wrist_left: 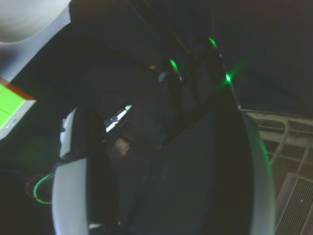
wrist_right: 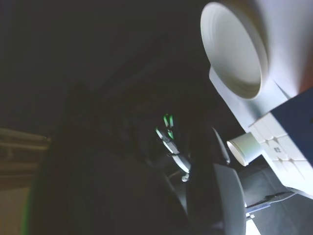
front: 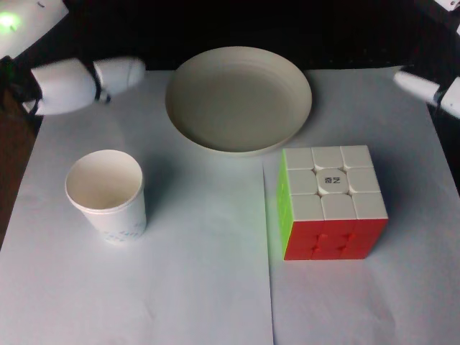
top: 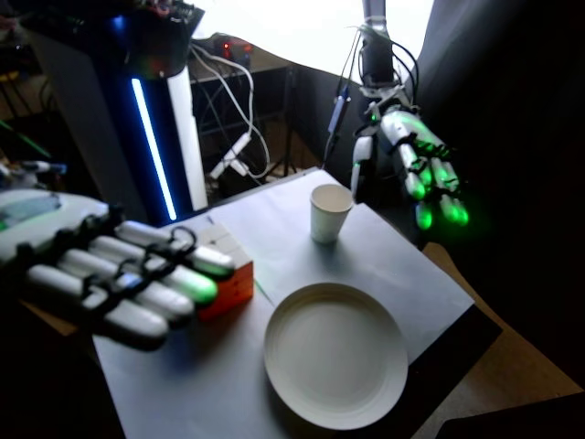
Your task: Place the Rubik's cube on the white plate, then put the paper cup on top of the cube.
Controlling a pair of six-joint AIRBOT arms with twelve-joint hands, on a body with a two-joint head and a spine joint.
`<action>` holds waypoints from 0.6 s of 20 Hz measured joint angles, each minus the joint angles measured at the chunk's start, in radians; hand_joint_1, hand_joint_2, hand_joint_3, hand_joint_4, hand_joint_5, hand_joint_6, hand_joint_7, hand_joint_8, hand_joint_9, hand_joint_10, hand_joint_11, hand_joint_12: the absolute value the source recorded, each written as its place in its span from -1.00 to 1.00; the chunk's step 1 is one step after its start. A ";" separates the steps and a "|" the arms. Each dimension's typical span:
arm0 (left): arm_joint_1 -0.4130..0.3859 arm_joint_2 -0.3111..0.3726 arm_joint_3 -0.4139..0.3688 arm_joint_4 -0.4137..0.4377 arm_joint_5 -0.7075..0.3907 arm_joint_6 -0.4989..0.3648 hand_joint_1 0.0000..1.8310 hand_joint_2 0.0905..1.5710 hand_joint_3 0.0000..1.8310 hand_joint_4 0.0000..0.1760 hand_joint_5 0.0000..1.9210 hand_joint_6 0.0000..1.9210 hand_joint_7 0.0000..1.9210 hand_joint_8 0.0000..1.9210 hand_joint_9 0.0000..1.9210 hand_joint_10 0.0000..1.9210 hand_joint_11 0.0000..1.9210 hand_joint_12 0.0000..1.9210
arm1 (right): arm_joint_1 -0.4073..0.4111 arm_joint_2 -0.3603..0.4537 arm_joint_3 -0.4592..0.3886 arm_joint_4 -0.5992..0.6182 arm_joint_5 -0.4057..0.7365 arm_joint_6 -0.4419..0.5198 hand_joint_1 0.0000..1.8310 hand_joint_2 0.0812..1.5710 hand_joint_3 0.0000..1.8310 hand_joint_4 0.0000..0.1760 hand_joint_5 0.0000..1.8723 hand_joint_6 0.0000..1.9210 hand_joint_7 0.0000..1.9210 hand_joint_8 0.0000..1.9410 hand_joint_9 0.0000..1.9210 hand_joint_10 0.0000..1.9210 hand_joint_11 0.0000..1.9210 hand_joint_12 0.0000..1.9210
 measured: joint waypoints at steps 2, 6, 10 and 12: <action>-0.003 -0.005 0.005 0.002 0.003 -0.001 -0.55 0.73 -1.00 -0.27 -0.83 -1.00 -0.86 -1.00 -0.87 -1.00 -1.00 0.02 | 0.000 0.000 0.000 -0.001 0.002 0.000 -0.55 0.75 -0.99 -1.00 -1.00 -1.00 -1.00 -1.00 -1.00 -0.71 -1.00 0.56; -0.003 -0.008 0.006 0.004 0.003 -0.001 -0.67 0.73 -1.00 -0.02 -0.92 -1.00 -0.94 -1.00 -0.98 -1.00 -1.00 -0.41 | 0.000 0.000 -0.001 0.000 0.001 0.000 -0.66 0.71 -1.00 -1.00 -1.00 -1.00 -1.00 -1.00 -0.99 -0.89 -1.00 0.33; -0.003 -0.008 0.006 -0.006 0.002 -0.001 -0.66 0.74 -1.00 -0.16 -0.92 -1.00 -0.96 -1.00 -0.97 -1.00 -1.00 -0.23 | 0.000 0.001 -0.001 -0.029 0.001 0.129 -0.70 0.57 -1.00 -0.80 -1.00 -1.00 -1.00 -1.00 -0.99 -1.00 -1.00 -0.05; -0.003 -0.008 0.006 -0.007 0.002 -0.002 -0.63 0.72 -1.00 -0.03 -0.91 -0.99 -0.97 -1.00 -0.98 -1.00 -1.00 -0.22 | 0.000 0.001 0.001 -0.089 0.001 0.215 -0.67 0.46 -1.00 -0.56 -1.00 -1.00 -1.00 -1.00 -1.00 -1.00 -1.00 -0.35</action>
